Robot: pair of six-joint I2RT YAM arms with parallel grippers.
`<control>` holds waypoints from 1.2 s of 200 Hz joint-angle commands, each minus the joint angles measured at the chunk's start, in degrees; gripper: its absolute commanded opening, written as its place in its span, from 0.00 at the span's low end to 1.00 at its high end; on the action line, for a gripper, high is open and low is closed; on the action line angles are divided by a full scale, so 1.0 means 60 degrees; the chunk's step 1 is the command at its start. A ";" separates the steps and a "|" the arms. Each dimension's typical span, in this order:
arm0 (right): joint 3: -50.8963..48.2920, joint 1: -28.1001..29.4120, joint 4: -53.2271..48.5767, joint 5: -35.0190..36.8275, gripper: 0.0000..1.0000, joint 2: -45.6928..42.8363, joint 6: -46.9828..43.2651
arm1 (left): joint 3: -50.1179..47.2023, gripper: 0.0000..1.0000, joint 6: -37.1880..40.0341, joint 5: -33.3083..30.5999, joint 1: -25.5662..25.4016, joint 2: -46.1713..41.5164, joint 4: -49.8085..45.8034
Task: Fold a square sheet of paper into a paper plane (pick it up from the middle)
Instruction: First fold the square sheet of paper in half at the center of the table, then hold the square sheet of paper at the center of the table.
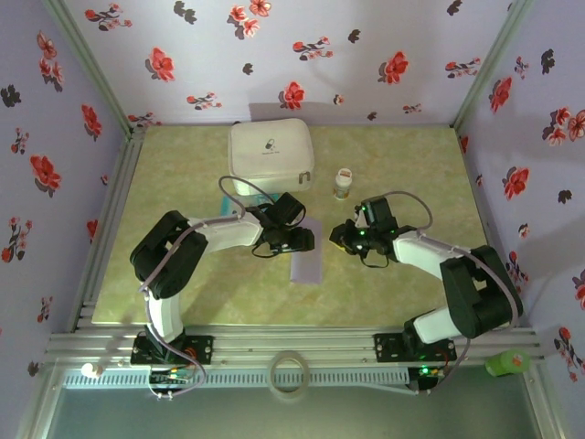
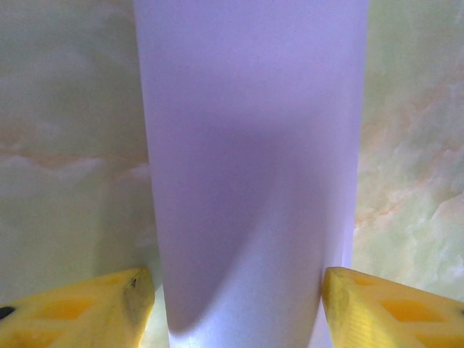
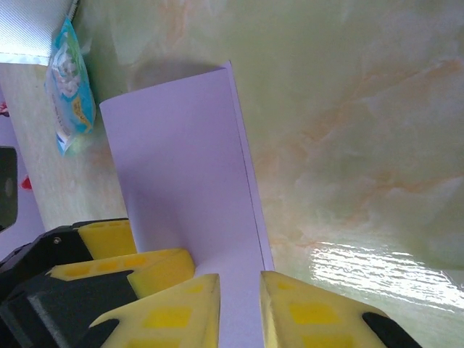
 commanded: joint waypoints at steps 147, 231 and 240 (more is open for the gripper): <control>-0.0103 0.0234 0.0818 -0.0316 0.14 0.0305 0.0359 | 0.0001 0.65 0.0188 -0.0320 -0.0004 0.0487 -0.0472; 0.0203 0.0483 0.0834 -0.0606 0.08 0.1066 0.0382 | 0.0073 0.65 0.0115 -0.0320 -0.0018 0.0594 -0.0455; 0.0247 0.0542 0.0898 -0.0678 0.08 0.1174 0.0404 | 0.0082 0.65 0.0085 -0.0320 -0.0018 0.0622 -0.0463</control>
